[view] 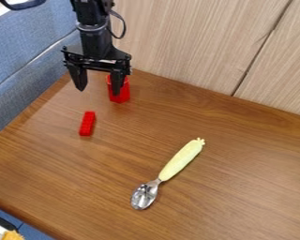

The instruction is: Grab the yellow and put it on the top side of the table

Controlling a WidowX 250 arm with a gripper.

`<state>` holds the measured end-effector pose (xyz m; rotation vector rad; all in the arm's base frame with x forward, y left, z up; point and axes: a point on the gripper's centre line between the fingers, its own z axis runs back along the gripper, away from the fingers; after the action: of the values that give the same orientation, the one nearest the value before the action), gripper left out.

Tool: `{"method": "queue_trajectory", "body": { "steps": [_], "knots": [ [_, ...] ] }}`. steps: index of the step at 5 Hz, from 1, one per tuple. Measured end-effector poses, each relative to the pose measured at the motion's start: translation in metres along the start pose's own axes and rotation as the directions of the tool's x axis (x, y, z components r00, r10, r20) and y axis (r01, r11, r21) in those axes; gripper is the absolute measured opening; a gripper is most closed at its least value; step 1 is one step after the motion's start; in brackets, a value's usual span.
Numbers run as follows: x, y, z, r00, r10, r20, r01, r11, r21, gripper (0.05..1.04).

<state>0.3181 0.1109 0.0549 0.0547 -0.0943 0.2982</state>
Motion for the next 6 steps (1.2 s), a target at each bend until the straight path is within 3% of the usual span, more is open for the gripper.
{"method": "queue_trajectory", "body": {
  "steps": [1, 2, 3, 4, 6],
  "knots": [
    [-0.004, -0.001, -0.010, 0.999, -0.002, -0.034, 0.002, 1.000, -0.003, 0.999],
    [-0.005, -0.022, -0.011, 0.995, -0.088, -0.043, 0.087, 0.996, -0.025, 0.999],
    [-0.009, -0.041, -0.011, 0.984, -0.174, -0.034, 0.172, 0.984, -0.038, 0.999],
    [-0.015, -0.059, -0.003, 0.966, -0.258, 0.019, 0.258, 0.965, -0.047, 0.999],
    [-0.042, -0.122, -0.012, 0.838, -0.541, 0.069, 0.546, 0.833, -0.090, 0.999]
  ]
}}
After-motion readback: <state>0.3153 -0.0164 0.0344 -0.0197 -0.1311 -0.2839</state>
